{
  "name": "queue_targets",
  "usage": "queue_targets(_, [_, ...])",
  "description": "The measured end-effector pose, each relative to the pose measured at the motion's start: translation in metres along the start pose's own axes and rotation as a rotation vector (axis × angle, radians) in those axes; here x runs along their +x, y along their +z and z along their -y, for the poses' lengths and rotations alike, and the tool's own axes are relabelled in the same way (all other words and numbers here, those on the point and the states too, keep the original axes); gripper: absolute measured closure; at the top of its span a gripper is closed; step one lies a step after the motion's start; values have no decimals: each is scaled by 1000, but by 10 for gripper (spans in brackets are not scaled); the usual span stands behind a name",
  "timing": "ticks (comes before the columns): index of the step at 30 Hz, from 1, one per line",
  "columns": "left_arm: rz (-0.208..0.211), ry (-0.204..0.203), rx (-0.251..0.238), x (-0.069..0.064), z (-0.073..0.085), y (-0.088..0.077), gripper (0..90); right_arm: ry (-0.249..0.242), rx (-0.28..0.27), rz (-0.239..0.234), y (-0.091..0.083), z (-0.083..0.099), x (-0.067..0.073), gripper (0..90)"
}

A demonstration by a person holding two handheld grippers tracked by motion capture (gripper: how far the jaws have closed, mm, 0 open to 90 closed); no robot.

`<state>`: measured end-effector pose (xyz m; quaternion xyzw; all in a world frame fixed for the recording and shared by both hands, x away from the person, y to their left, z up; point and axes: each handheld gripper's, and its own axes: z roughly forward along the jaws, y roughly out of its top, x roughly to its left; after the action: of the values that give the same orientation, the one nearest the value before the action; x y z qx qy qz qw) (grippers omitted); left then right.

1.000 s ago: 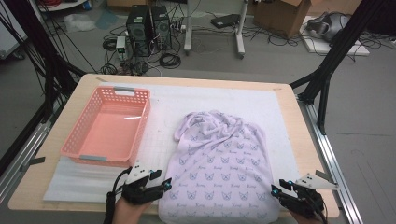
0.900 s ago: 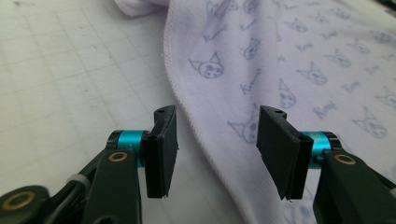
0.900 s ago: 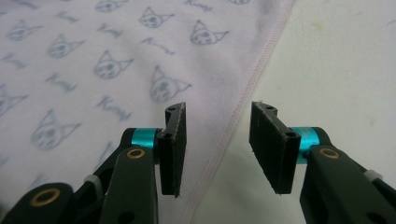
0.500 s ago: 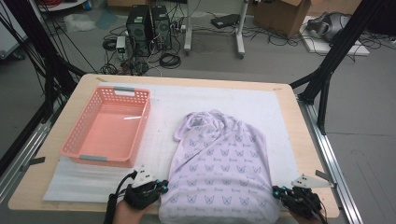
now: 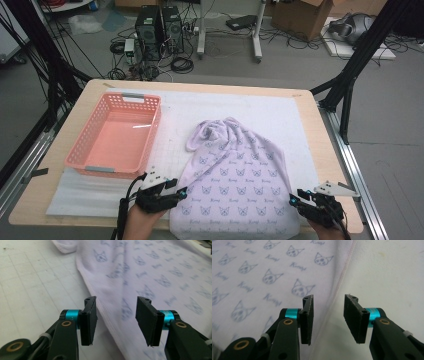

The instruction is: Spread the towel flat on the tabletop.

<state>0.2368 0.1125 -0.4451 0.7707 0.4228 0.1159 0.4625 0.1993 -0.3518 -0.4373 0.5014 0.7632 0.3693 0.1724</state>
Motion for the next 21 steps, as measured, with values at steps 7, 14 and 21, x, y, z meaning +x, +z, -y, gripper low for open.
queue_targets(7, [-57, 24, 50, 0, 1, 11, 852, -12, 37, -8, 15, -5, -1, 868])
queue_targets(14, [15, 60, 95, -16, 20, -21, 854, -55, 89, -60, -12, 15, 8, 874])
queue_targets(21, [35, 64, 14, -18, 19, -30, 561, -67, 63, -81, -25, 21, 16, 677])
